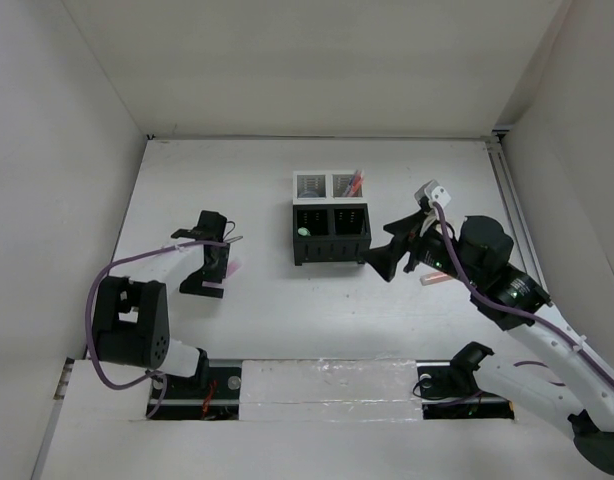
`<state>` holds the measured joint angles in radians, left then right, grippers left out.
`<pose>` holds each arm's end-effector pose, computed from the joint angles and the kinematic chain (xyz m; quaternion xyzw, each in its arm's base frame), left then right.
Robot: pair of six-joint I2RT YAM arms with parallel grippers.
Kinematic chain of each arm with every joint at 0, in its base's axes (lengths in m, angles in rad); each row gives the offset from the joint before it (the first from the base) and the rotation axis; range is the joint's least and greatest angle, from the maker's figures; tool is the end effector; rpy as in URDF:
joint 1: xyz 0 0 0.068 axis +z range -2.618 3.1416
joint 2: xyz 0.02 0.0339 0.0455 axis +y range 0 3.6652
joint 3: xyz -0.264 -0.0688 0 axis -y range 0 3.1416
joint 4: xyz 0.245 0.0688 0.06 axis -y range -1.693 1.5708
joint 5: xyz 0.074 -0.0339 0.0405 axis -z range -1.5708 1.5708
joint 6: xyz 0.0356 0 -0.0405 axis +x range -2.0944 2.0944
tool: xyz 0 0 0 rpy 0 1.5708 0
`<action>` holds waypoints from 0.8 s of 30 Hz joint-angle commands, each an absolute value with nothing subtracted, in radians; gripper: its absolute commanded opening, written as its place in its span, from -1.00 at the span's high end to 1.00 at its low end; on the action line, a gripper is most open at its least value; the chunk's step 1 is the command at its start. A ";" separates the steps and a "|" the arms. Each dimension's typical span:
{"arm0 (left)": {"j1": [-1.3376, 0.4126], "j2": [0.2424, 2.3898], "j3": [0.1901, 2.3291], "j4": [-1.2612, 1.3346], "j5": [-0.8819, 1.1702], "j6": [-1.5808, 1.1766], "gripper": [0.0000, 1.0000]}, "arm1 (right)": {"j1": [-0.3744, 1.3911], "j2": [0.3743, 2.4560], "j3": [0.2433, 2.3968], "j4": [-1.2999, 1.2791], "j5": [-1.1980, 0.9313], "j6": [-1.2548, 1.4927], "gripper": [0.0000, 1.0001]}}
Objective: Sort the stationery into containers
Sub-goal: Pick up the pen from the center of the board.
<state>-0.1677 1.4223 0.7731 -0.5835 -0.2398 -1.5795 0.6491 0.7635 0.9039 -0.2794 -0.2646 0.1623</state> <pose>0.2463 -0.0331 0.1718 -0.6502 0.7317 -0.0524 0.1976 0.1304 0.1107 0.3747 -0.2643 0.7050 0.3482 0.5585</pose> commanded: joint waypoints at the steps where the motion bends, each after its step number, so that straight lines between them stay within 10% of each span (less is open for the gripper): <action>1: -0.163 1.450 0.784 -0.617 -0.291 -1.654 -0.67 | 0.655 0.758 0.908 -0.225 -0.287 0.169 -0.99; 7: -0.153 1.497 0.793 -0.644 -0.291 -1.672 -0.63 | 0.655 0.758 0.917 -0.225 -0.287 0.169 -0.99; 20: -0.121 1.578 0.738 -0.630 -0.275 -1.674 0.84 | 0.655 0.738 0.928 -0.244 -0.287 0.178 -0.99; 24: -0.121 1.588 0.774 -0.643 -0.296 -1.612 1.00 | 0.655 0.738 0.937 -0.267 -0.269 0.178 -0.99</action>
<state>-0.1322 1.5097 0.8165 -0.6525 -0.2287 -1.6192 0.6491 0.7536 0.9020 -0.2825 -0.2699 0.1726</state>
